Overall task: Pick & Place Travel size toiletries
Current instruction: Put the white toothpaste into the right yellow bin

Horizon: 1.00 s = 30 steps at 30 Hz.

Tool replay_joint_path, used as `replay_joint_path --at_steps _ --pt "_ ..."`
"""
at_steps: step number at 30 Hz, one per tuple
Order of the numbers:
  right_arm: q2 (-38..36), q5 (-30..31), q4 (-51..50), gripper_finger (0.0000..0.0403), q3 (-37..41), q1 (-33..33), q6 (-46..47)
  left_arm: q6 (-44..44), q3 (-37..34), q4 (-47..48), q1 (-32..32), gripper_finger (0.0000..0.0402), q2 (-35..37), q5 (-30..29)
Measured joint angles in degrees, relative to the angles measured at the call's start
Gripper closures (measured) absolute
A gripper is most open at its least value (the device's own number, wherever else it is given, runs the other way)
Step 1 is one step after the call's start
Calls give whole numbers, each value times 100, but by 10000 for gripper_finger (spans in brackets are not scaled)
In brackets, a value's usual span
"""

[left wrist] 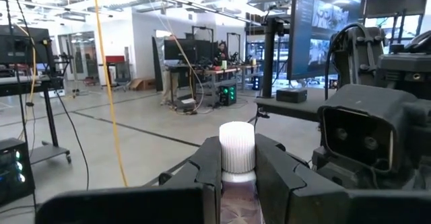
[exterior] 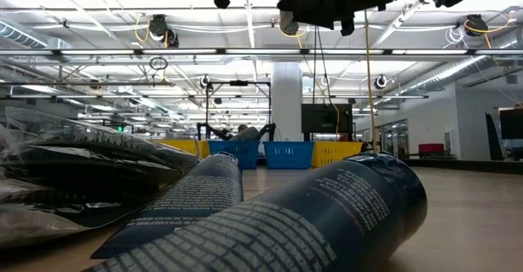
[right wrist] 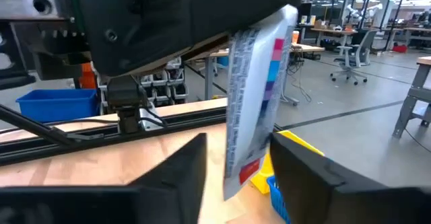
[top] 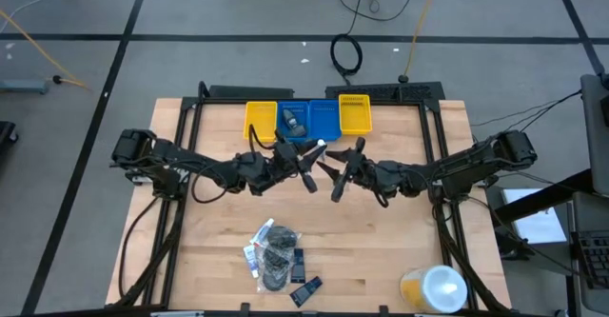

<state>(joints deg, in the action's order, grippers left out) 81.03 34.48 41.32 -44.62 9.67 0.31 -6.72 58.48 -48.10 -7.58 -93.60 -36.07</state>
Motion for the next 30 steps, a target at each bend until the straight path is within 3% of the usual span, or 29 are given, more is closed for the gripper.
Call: replay_joint_path --at_steps 8,18,25,30 --pt "0 22 -87 392 0 -2 11 -50 0 52 0 351 0 -20" --pt "0 108 -126 401 0 0 -81 -133 0 96 0 344 1 -46" --pt "-2 172 -121 402 0 4 -140 -495 0 -4 -4 308 0 -193" --pt "-2 603 -112 403 0 9 -315 -796 0 -194 -82 277 85 -574"
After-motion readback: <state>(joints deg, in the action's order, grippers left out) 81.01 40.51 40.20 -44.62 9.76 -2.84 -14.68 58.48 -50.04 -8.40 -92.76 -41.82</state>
